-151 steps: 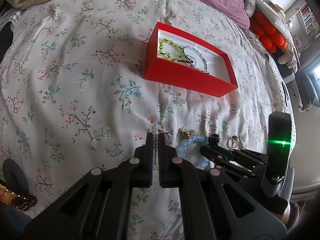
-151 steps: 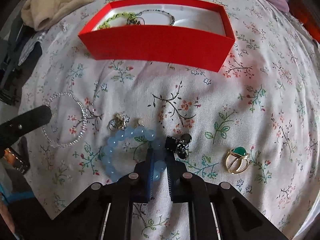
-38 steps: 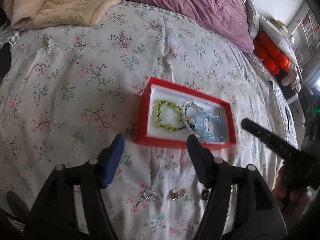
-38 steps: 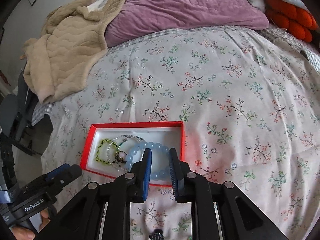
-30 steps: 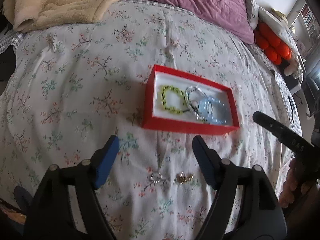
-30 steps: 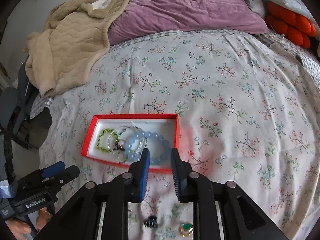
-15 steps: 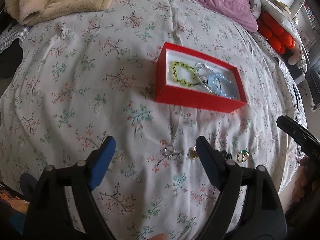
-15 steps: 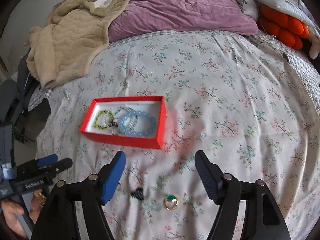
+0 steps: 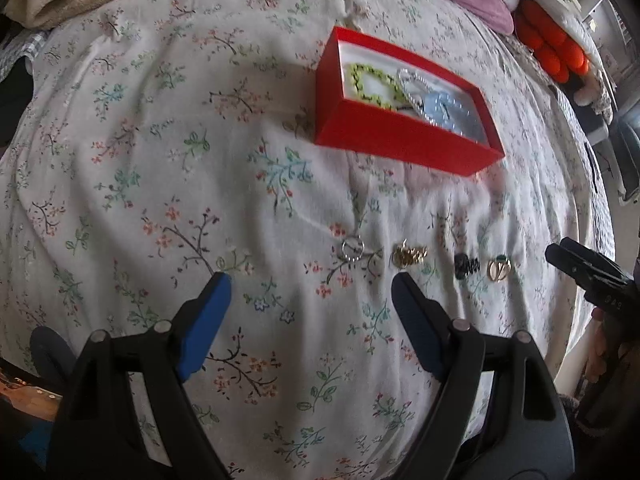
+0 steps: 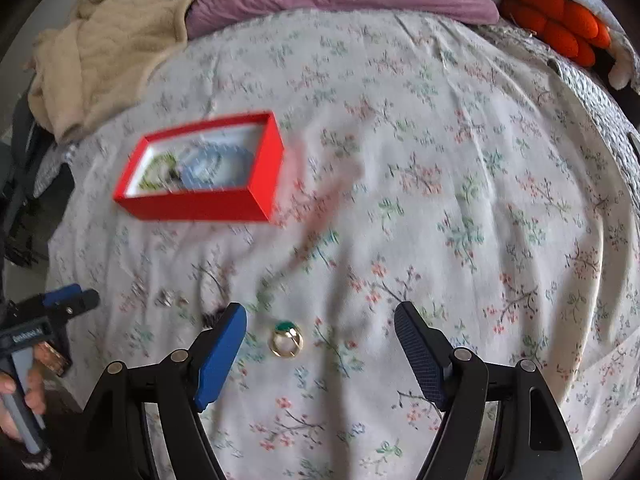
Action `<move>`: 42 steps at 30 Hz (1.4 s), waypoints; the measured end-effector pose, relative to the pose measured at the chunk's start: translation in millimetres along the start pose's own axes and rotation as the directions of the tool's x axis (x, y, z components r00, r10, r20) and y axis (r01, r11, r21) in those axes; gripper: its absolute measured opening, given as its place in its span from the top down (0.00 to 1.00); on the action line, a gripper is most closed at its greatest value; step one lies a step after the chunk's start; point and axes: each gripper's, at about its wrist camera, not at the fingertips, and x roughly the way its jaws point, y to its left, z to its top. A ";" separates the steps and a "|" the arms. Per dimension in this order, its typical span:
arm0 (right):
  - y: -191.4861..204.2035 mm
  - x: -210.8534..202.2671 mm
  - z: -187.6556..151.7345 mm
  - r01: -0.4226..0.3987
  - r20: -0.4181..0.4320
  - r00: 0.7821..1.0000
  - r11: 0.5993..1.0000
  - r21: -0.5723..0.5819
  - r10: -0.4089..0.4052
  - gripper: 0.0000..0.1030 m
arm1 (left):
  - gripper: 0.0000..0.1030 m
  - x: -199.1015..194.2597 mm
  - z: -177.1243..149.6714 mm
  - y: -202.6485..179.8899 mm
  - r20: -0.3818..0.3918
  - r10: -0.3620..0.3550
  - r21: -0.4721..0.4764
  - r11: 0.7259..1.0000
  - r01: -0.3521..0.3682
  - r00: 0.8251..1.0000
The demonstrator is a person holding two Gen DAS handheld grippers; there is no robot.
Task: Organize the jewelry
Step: 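Move both tools back toward the rings and earrings, then close the left tool on the small silver ring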
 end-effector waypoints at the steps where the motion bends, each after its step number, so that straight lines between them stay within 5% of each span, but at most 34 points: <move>1: -0.4 2.2 -1.4 0.005 -0.009 1.000 1.000 -0.004 -0.005 0.25 | 0.20 1.8 -0.8 -0.2 -0.005 -0.002 0.001 1.000 0.002 1.000; 7: 1.2 12.7 -8.0 0.030 -0.051 0.998 0.999 -0.032 -0.032 0.25 | 0.22 10.2 0.2 -3.6 -0.029 -0.029 0.002 1.000 0.029 0.999; 19: 12.6 17.5 -7.4 -0.003 -0.073 0.997 0.999 -0.051 -0.001 0.25 | 0.57 33.1 5.4 -24.4 -0.084 -0.044 0.008 0.999 0.045 0.996; 34: 9.9 34.9 -9.4 -0.035 -0.137 0.990 0.999 -0.016 0.032 0.25 | 0.69 54.9 16.0 -44.8 -0.067 0.033 0.015 0.999 -0.032 0.997; 42: 1.6 44.1 -8.2 -0.047 -0.162 0.986 0.999 0.012 0.048 0.25 | 0.83 60.8 26.9 -52.0 -0.060 0.057 0.017 0.998 -0.056 0.997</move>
